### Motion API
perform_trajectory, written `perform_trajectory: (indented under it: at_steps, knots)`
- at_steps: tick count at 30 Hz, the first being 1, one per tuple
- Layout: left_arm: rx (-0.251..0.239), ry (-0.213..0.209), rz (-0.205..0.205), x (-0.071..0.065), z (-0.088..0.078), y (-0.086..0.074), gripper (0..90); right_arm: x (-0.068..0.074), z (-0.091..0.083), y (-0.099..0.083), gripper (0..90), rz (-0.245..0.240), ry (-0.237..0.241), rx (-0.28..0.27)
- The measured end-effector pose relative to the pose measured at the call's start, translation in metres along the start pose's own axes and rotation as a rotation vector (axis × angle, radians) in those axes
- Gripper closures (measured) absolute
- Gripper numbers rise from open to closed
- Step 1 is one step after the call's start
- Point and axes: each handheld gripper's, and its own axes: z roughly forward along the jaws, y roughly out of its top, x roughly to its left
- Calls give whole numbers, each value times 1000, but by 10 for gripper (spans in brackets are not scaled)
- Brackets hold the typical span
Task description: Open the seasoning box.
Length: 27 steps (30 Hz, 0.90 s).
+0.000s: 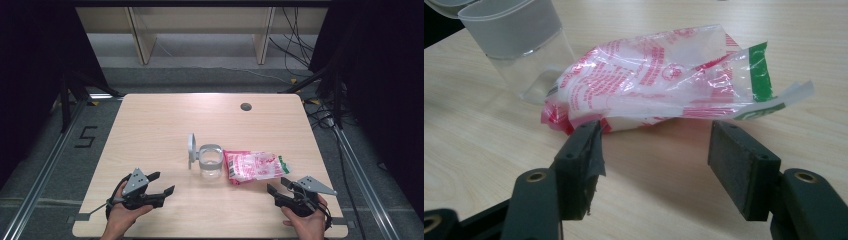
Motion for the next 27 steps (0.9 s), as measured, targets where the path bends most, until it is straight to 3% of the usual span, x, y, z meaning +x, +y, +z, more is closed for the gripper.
perform_trajectory:
  at_steps: [2, 5, 6, 7, 8, 9, 10, 12, 13, 14, 16, 18, 19, 21, 22, 23, 27]
  knots:
    - [8, 8, 3, 0, 0, 0, 268, 2, 0, -1, 390, 40, 15, -3]
    - [7, 5, 8, 1, 0, 0, 268, 0, 2, -1, 382, 27, 18, -3]
    - [11, 1, 21, 2, 0, 0, 267, 1, 3, -1, 377, 60, 8, 1]
    - [8, 1, -2, 0, 1, -1, 267, -3, 5, -2, 362, 61, 18, -2]
    - [8, 1, -2, 0, 1, -1, 267, -3, 4, -1, 361, 80, 3, 16]
    - [7, -3, 8, 0, 2, -1, 268, -6, 5, -1, 359, 69, 8, 11]
    - [3, 0, 4, -1, 3, -1, 268, -5, 7, -2, 350, 101, 10, -1]
    - [18, -1, 22, 0, 2, -1, 267, -9, 9, 0, 344, 83, 19, 7]
    - [2, -7, -8, -2, 4, -1, 267, -5, 10, 0, 333, 145, 20, 9]
    - [2, -7, -8, -2, 4, -1, 267, -5, 10, 0, 333, 145, 20, 9]
    - [6, -9, -6, -2, 4, -1, 268, -11, 15, 2, 322, 92, 0, 9]
    - [13, -9, -5, -1, 4, -2, 268, -9, 20, 6, 299, 106, 0, 13]
    - [14, -10, -5, -1, 4, -2, 267, -6, 23, 6, 296, 162, 9, 2]
    - [15, -6, -3, -2, 4, -2, 268, -5, 23, 7, 295, 178, 3, 22]
    - [18, -5, -6, -2, 5, -2, 267, -10, 27, 7, 293, 132, 31, -3]
    - [16, -14, -1, -2, 6, -2, 267, -11, 32, 9, 283, 142, 7, 10]
    - [9, -18, -10, -3, 5, -2, 267, -14, 40, 14, 282, 175, 22, 2]
